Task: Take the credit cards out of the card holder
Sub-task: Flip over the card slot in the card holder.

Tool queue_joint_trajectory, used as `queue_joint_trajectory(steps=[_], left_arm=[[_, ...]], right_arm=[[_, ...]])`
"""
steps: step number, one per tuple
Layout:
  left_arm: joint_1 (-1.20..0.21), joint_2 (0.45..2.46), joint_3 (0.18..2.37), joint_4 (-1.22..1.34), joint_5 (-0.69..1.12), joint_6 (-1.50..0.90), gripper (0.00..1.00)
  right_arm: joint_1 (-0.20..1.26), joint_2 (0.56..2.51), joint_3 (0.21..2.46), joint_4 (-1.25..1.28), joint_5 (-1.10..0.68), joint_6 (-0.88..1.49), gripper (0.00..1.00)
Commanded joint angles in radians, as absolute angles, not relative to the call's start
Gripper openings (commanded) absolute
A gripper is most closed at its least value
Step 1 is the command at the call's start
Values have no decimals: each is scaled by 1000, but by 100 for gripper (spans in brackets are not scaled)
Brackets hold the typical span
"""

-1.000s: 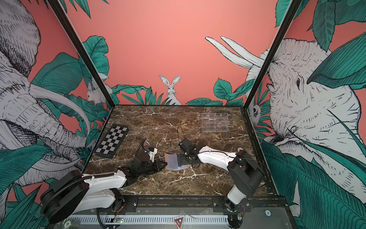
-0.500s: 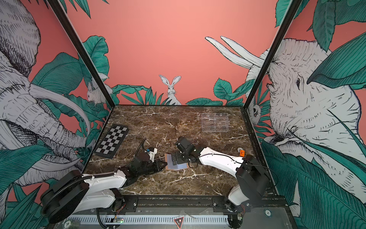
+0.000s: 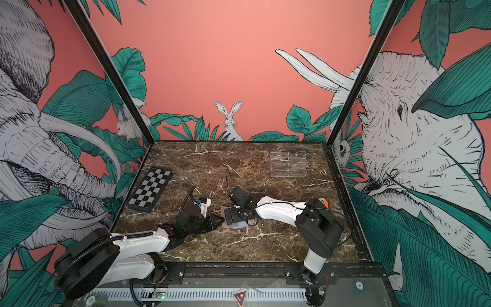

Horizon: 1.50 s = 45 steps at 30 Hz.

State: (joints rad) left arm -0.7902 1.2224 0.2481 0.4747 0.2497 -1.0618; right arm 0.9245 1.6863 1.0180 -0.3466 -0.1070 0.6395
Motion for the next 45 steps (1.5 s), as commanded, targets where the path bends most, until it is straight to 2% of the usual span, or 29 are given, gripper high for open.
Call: queue_joint_trajectory(steps=[1, 28, 36, 39, 45], left_arm=[[-793, 1218, 267, 482, 246, -1054, 0], [-793, 1213, 269, 475, 245, -1053, 0], [-794, 1215, 271, 472, 245, -1052, 0], [-794, 1216, 273, 473, 247, -1051, 0], [-793, 1227, 277, 483, 250, -1051, 0]], right_arm=[[932, 1698, 1040, -325, -115, 636, 98], [904, 1702, 1020, -418, 9, 644, 97], [847, 1637, 962, -436, 33, 643, 96], [808, 1559, 910, -416, 40, 664, 97], [809, 1430, 846, -287, -53, 695, 97]])
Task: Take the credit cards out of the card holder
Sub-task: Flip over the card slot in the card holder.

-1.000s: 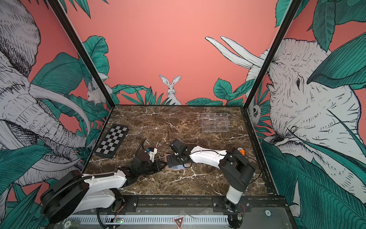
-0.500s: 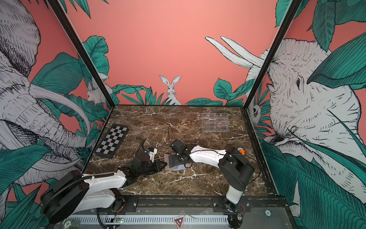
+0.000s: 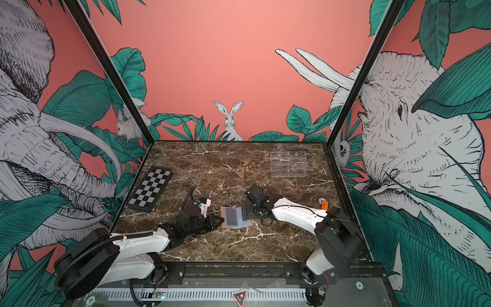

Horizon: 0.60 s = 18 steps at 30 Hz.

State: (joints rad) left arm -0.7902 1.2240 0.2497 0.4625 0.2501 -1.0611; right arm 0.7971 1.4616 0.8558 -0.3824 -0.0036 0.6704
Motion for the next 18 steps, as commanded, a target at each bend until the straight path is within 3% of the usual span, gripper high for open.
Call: queue_joint_trajectory(steps=[1, 18], left_arm=[[-793, 1227, 278, 483, 250, -1051, 0], [-793, 1226, 276, 487, 252, -1052, 0]], right_arm=[[818, 1431, 845, -256, -78, 702, 97], [916, 1668, 1012, -291, -126, 652, 96]])
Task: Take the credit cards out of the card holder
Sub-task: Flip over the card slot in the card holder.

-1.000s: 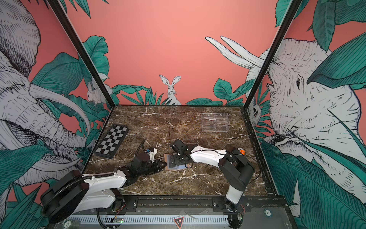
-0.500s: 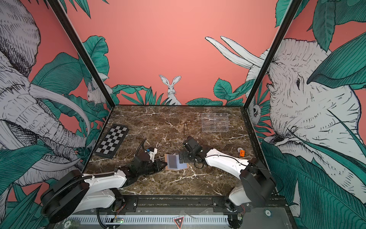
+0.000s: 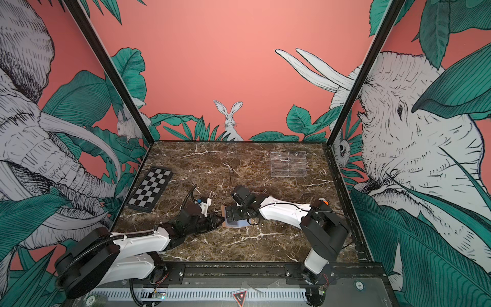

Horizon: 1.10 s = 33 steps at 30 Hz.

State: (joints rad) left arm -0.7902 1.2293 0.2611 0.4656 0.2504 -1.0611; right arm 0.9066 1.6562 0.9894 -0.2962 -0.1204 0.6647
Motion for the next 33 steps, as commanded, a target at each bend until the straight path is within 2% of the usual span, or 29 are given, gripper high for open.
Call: queue_joint_trajectory(steps=[1, 33], left_arm=[[-793, 1224, 276, 485, 252, -1052, 0], [-796, 1224, 273, 483, 249, -1051, 0]], right_arm=[[916, 1669, 1012, -290, -125, 653, 96], [928, 1726, 1049, -375, -58, 641, 94]])
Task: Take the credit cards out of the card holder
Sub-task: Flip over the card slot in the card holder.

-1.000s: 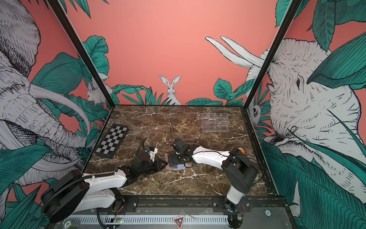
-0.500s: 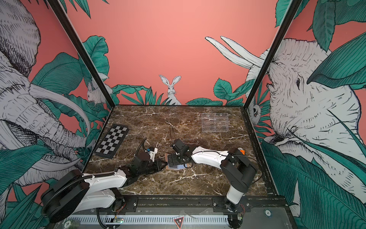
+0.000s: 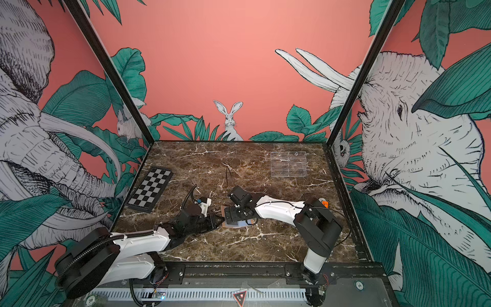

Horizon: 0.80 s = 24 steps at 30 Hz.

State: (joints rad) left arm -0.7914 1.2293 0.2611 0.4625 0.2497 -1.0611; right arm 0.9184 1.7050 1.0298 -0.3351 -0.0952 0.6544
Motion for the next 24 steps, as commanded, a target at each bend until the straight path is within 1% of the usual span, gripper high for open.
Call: queue_joint_trajectory(steps=[1, 5, 20, 24], left_arm=[[-796, 1223, 273, 482, 249, -1051, 0], [-797, 1223, 273, 483, 247, -1050, 0], [-799, 1231, 293, 451, 245, -1038, 0], [-799, 1228, 301, 432, 243, -1030, 0]], right_arm=[[927, 1729, 1048, -378, -56, 642, 93], [927, 1729, 1050, -391, -39, 640, 92], [927, 1697, 1065, -497, 108, 615, 88], [921, 1691, 1065, -504, 114, 609, 87]])
